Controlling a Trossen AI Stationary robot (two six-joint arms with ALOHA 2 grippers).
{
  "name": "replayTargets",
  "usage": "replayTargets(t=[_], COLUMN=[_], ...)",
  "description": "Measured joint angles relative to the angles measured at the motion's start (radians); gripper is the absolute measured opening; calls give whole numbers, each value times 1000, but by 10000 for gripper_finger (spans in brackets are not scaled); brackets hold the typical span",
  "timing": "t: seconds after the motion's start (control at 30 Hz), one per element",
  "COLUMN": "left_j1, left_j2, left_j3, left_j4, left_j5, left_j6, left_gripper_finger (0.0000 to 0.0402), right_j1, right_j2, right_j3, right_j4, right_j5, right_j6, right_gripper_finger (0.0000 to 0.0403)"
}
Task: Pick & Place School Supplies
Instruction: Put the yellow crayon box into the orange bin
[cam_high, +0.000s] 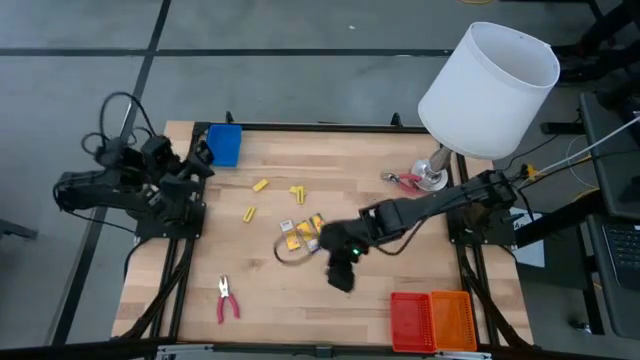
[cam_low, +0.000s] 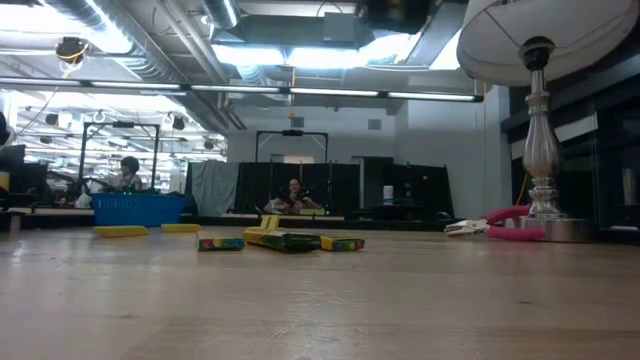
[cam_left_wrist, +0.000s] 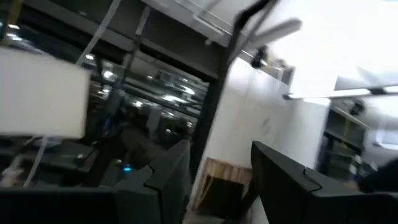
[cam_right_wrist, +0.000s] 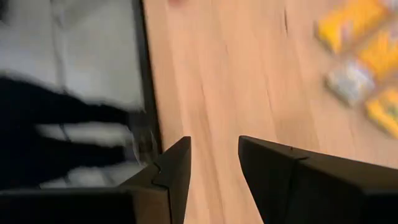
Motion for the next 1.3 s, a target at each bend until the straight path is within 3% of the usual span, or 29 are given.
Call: replayTargets(t=[0.13, 0.37, 0.5, 0.63, 0.7, 0.87, 1.03, 1.17, 1.23, 1.3], left_j1=[-31, -109, -162, -228, -272, -344, -392, -395, -386, -372], left_j2=[100, 277, 357, 439, 446, 444, 445, 447, 448, 465], left_j3=[202, 489, 521, 449, 365, 126, -83, -211, -243, -238], left_j4=[-233, -853, -1147, -1341, -1304, -1036, -661, -340, -256, -288], left_j5=[-21, -246, -283, -237, -200, -167, -273, -356, -372, -369], left_j6=[118, 247, 154, 25, -27, -176, -343, -431, -442, -399], left_gripper_finger=[169, 168, 168, 168, 168, 168, 169, 169, 169, 169], right_j1=[64, 162, 204, 225, 229, 230, 230, 230, 228, 217], right_j2=[3, 5, 5, 5, 5, 5, 5, 13, 22, 36], right_j3=[0, 0, 0, 0, 0, 0, -1, -1, -9, -20], right_j4=[-92, -91, -91, -91, -87, -28, -6, -7, -11, -8], right_j5=[2, 84, 156, 249, 308, 421, 562, 657, 677, 658], right_j6=[-37, -26, 64, 172, 227, 313, 433, 414, 375, 366], right_gripper_finger=[139, 139, 139, 139, 139, 139, 139, 139, 139, 139])
